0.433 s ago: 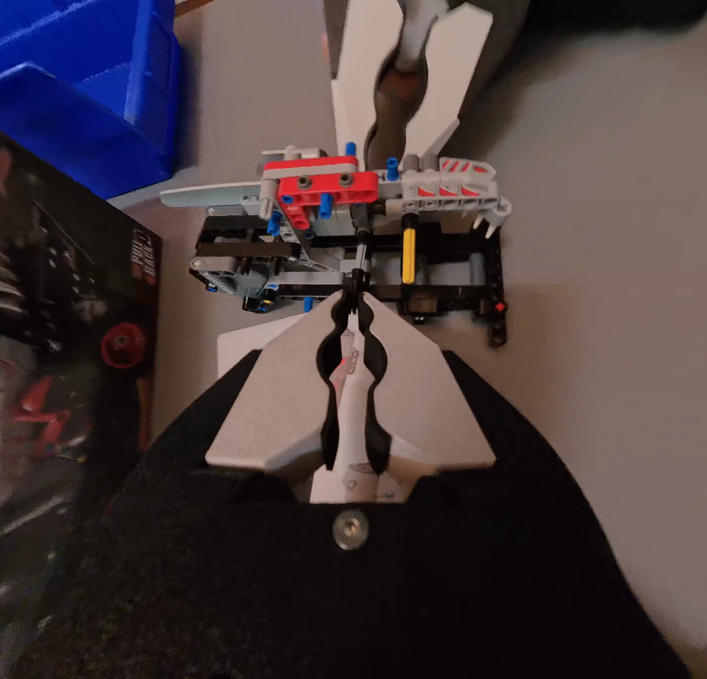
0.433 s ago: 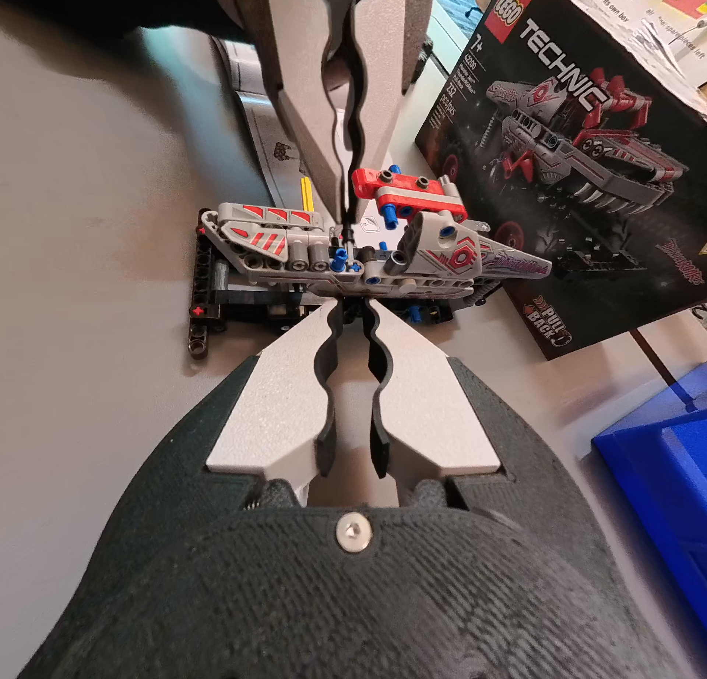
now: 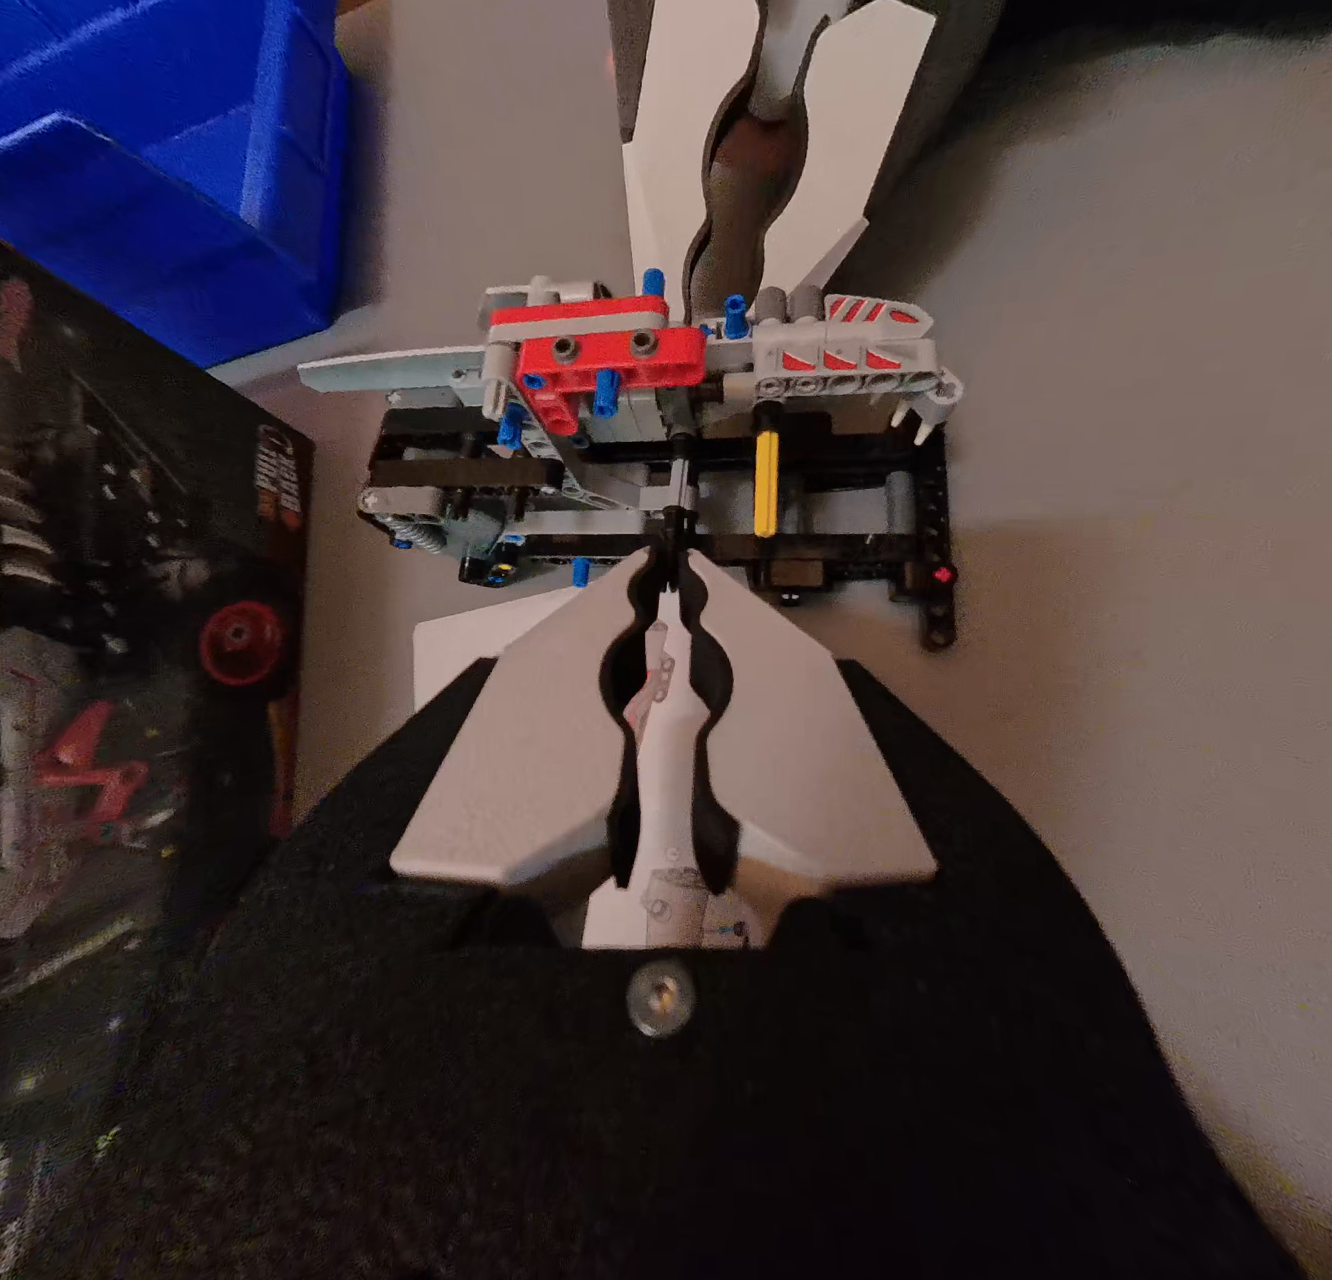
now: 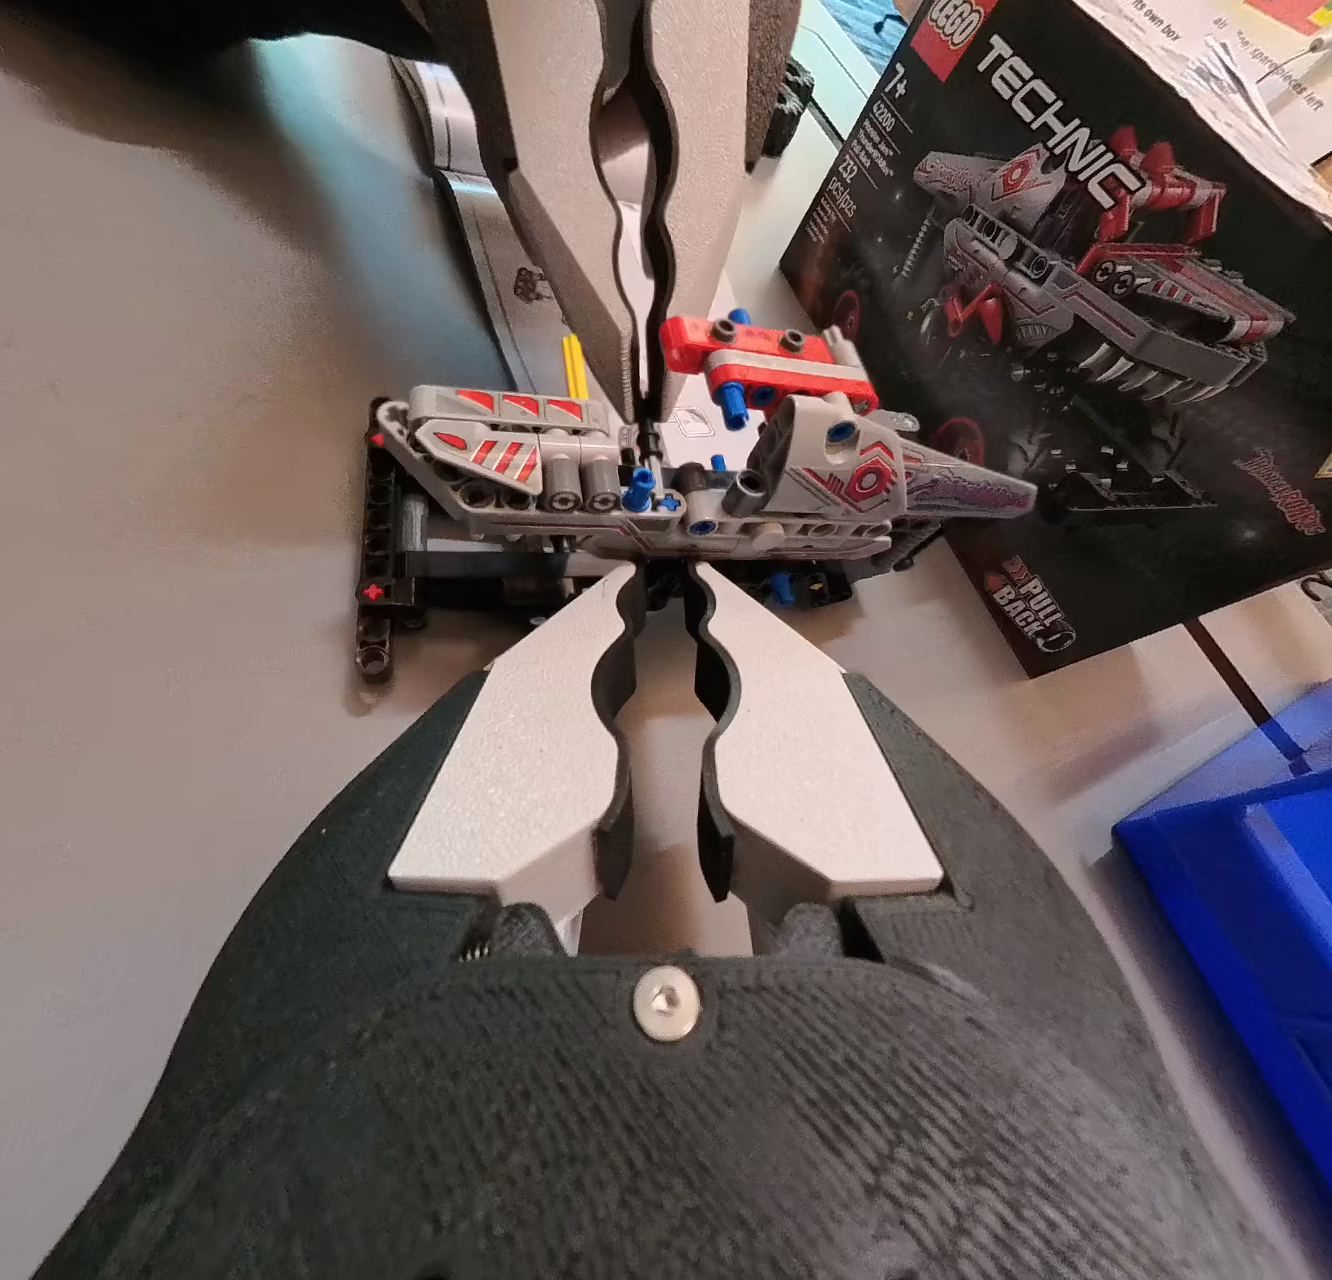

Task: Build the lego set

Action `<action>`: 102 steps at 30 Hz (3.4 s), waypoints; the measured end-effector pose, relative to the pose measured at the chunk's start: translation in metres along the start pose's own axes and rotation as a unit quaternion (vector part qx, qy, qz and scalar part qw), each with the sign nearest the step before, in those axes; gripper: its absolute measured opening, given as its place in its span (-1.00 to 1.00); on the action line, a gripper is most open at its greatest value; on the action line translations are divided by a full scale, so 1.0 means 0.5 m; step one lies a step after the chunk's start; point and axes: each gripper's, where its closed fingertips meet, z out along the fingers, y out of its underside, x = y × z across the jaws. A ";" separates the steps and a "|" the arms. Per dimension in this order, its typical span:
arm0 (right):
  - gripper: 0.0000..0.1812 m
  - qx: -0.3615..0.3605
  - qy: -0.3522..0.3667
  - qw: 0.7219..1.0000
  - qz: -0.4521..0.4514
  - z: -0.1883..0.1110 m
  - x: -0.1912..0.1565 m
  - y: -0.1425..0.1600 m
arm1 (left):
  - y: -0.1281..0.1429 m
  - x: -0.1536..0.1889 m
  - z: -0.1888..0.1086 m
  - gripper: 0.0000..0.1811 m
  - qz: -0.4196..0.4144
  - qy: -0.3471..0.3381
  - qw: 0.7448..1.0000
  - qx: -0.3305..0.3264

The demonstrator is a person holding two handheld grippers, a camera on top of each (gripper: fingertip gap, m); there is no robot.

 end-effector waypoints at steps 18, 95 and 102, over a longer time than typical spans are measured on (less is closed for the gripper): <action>-0.89 0.011 0.004 1.000 -0.007 -0.014 0.004 0.002 | 0.028 0.006 -0.008 -1.00 0.034 0.018 0.999 0.005; -0.49 -0.038 0.103 0.968 0.224 -0.084 -0.025 0.026 | -0.085 0.043 0.105 0.06 0.408 0.244 0.862 -0.174; -0.51 -0.037 0.100 0.970 0.220 -0.087 -0.028 0.027 | -0.080 0.057 0.114 -0.08 0.425 0.271 0.842 -0.192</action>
